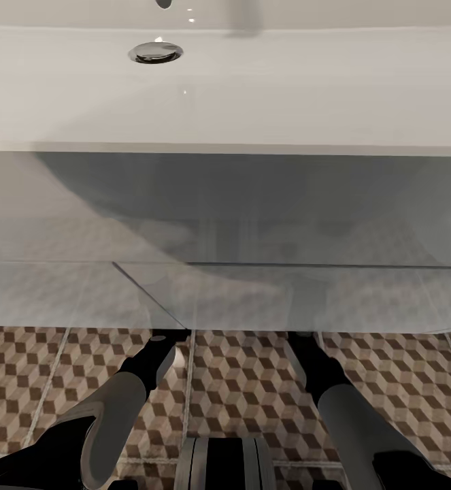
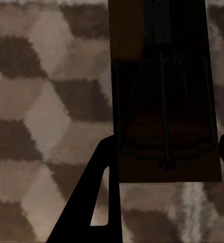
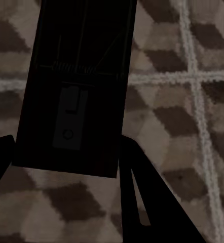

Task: Take the four mousetraps from the cabinet in the bathroom and place them on the bathroom floor. Make sure all four end up on the same floor surface, and ensure that at least two of them are either under or directly next to the same bathroom sink.

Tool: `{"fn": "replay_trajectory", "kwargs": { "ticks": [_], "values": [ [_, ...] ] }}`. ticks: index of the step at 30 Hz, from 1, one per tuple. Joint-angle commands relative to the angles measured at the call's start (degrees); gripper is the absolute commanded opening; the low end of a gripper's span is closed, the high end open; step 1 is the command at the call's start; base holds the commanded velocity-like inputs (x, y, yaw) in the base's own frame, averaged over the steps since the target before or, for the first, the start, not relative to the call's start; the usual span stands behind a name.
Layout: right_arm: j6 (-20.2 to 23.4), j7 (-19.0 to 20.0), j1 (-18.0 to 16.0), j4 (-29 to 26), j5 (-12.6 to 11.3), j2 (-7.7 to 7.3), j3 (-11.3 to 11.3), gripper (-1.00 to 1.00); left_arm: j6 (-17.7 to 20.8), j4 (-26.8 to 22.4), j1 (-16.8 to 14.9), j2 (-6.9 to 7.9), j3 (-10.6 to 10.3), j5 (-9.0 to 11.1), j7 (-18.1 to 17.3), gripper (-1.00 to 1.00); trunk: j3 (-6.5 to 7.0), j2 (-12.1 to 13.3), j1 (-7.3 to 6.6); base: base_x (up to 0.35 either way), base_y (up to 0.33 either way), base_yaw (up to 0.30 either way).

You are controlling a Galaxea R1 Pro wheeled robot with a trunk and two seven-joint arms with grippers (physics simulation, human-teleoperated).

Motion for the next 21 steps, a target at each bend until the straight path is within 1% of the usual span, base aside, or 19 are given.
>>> {"fn": "replay_trajectory", "kwargs": {
  "ticks": [1, 3, 7, 16, 21],
  "values": [
    [-0.7, -0.3, 0.0, 0.7, -0.1, -0.01, 0.1, -1.00, -0.2, -0.1, 0.0, -0.05, 0.3, -0.6, 0.1, -1.00, -0.03, 0.0, -0.01, 0.000, 0.000, 0.000],
    [-1.7, -0.3, 0.0, 2.0, -0.1, -0.01, 0.0, -1.00, -0.6, 0.0, 0.0, -0.05, 0.3, -0.6, 0.1, -1.00, -0.03, 0.0, -0.01, 0.000, 0.000, 0.000],
    [-2.3, -0.3, 0.0, 3.4, -0.1, -0.03, -0.1, -1.00, -0.9, 0.2, 0.0, -0.05, 0.3, -0.6, 0.1, -1.00, -0.03, 0.0, -0.01, 0.000, 0.000, 0.000],
    [-2.2, -0.3, 0.0, 4.0, -0.1, -0.02, 0.0, -1.00, -1.2, 0.5, 0.0, -0.05, 0.2, -0.5, 0.1, -1.00, -0.03, 0.0, -0.01, 0.000, 0.000, 0.000],
    [-2.1, -0.3, 0.0, 4.0, -0.1, -0.13, 0.0, -1.00, -2.5, 0.7, 0.0, -0.05, 0.2, -0.7, 0.1, -1.00, -0.03, 0.0, -0.01, 0.000, 0.000, 0.000]
  ]
}}
